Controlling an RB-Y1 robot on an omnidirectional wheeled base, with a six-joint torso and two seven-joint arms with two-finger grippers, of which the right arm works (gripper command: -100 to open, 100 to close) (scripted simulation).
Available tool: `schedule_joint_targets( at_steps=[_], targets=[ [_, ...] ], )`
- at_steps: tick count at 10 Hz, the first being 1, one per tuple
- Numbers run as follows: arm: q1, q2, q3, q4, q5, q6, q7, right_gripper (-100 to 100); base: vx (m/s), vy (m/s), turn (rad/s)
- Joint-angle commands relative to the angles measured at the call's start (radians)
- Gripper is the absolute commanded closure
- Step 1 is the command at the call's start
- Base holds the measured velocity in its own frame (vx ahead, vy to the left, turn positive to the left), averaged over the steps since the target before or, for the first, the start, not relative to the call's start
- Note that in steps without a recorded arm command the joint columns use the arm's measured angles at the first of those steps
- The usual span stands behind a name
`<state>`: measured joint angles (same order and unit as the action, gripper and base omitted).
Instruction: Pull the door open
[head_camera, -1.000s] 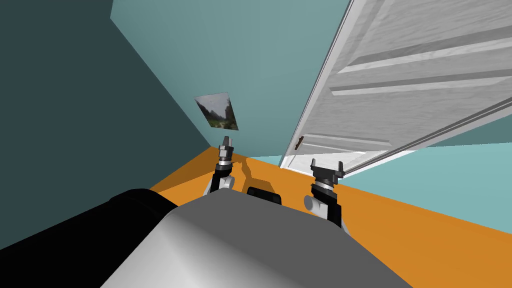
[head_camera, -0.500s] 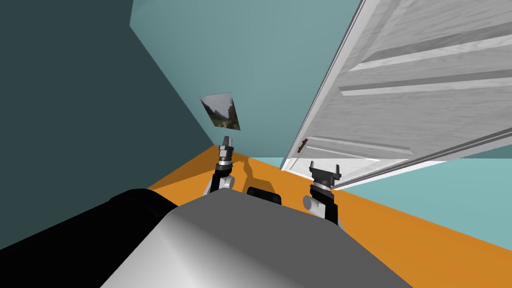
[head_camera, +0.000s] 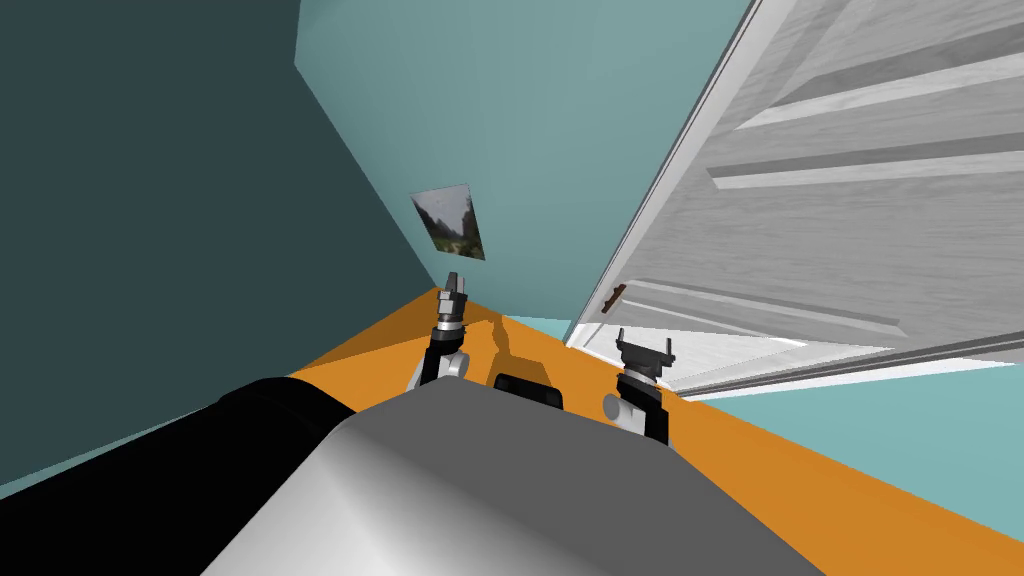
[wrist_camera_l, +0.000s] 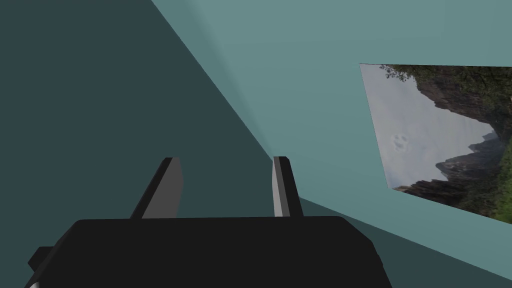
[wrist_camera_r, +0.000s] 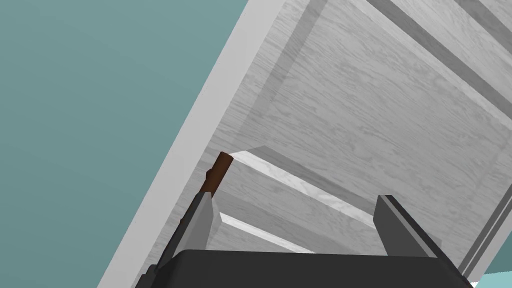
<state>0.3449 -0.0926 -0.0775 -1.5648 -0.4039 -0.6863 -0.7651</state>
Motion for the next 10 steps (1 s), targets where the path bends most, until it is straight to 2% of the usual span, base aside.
schedule_joint_targets(
  at_steps=[1, 10],
  targets=[
    [-0.004, 0.002, 0.0, 0.037, -0.016, -0.011, -0.036, -100, 0.068, -0.073, 0.147],
    [-0.04, 0.01, -0.003, 0.238, -0.098, -0.062, -0.209, -100, 0.061, -0.086, 0.144]
  ],
)
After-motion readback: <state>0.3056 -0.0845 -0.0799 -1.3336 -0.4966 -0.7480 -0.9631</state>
